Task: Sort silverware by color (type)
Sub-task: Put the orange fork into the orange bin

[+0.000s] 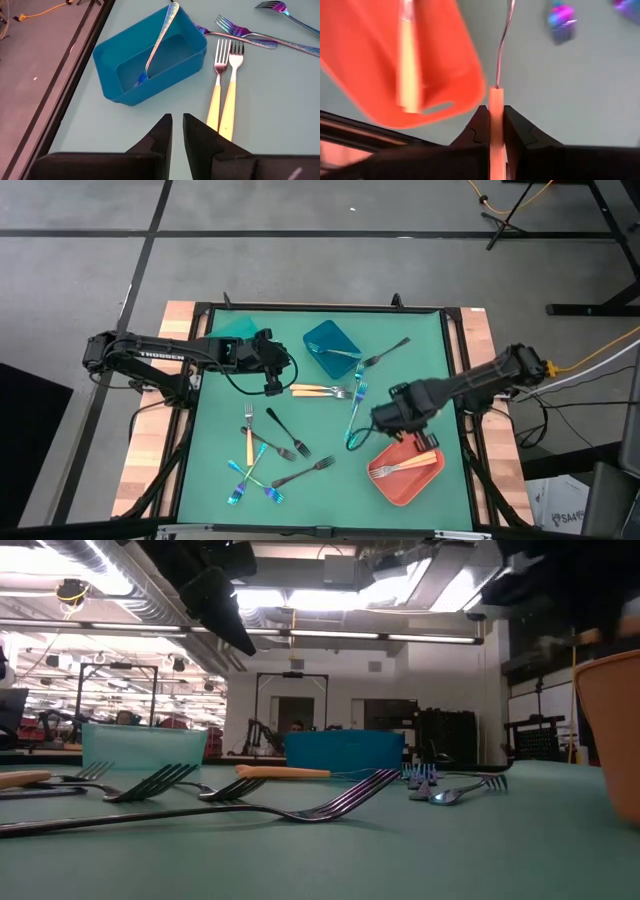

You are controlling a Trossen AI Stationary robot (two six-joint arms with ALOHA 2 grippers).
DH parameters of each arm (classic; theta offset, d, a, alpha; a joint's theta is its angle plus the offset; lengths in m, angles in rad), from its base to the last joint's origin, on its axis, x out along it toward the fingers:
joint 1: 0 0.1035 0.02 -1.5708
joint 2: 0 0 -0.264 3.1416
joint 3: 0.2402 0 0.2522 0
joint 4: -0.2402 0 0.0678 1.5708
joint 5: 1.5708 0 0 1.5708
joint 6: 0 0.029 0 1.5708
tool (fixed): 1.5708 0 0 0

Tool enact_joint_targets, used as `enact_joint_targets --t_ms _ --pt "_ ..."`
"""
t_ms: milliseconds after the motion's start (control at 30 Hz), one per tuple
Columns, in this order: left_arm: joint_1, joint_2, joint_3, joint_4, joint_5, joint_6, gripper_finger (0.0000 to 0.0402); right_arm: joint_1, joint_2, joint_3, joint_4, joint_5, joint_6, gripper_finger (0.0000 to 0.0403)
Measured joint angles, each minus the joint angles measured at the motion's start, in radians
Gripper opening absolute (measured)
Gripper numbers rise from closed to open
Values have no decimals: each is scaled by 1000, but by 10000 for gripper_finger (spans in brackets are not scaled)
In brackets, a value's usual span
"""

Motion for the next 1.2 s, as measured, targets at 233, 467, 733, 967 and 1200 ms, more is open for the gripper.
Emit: enact_joint_targets --t_ms 233,467,733,967,1200 --pt "0 0 0 0 1 -2 39 118 0 -35 61 -106 192 12" --pt "0 0 0 0 3 -2 39 189 0 -105 223 -150 228 12" --pt "-1 0 0 0 2 -2 39 198 0 -183 378 -158 244 14" --pt "-24 0 0 -1 2 -1 39 198 0 -265 389 -187 351 16" --pt "-51 0 0 -1 2 1 39 197 0 -303 470 -191 352 16"
